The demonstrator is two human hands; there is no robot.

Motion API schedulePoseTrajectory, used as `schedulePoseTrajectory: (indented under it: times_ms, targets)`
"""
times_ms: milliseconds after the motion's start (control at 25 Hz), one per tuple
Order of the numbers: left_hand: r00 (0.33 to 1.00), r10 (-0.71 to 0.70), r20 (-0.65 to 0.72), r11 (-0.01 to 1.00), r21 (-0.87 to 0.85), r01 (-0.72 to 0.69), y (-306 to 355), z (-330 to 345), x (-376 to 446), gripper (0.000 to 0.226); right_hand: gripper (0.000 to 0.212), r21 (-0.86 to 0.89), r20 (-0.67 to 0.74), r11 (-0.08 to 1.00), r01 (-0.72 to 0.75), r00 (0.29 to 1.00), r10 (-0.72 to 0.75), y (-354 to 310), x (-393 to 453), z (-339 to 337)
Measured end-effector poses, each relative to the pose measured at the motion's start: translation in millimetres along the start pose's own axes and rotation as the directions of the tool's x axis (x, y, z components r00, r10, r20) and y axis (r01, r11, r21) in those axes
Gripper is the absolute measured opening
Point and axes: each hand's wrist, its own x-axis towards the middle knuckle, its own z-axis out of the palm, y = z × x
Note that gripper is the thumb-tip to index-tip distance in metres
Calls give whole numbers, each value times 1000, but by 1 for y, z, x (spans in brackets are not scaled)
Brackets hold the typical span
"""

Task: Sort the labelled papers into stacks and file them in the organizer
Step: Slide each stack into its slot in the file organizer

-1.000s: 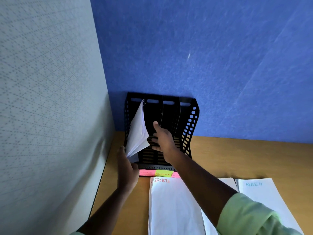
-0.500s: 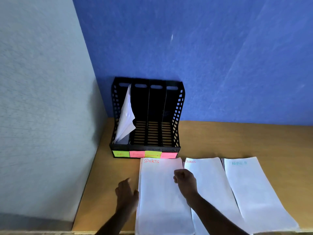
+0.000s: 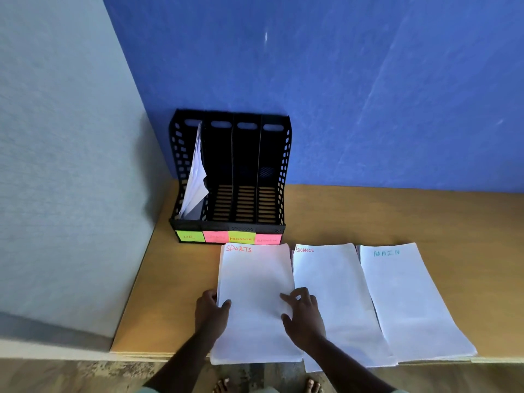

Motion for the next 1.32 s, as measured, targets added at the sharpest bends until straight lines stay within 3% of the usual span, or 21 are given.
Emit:
schedulePoseTrajectory:
  times_ms: [280,400,600,760,880,1160,1320]
  targets:
    - [995,-5,95,1000,23,3,-10,6,0,23,60,-58,48,994,91,995,-88,9,-1,1]
    - [992,3,124,999,-37,2,-18,5,-3,21,58,3,56,995,97,994,-97,10,0,-1]
    - [977,81,198,976,-217,-37,-29,-17,3,25,64,286,-107,957,-53,990,87,-6,5,-9]
    - [961,153,228,942,-326,-73,-25,-40,7,28,61,671,18,723,-161,979,201,-33,26,-22]
    - [942,240,234,927,-342,-152,-7,-46,8,29,39,700,55,691,-179,979,198,-52,36,-31]
    - [917,397,-22,834,-409,-371,52,-39,-9,23,7,730,-236,683,13,943,234,-90,24,-67]
    - [859,492,-143,743,-446,-499,85,-49,-19,33,16,743,-439,626,237,879,187,-106,13,-101]
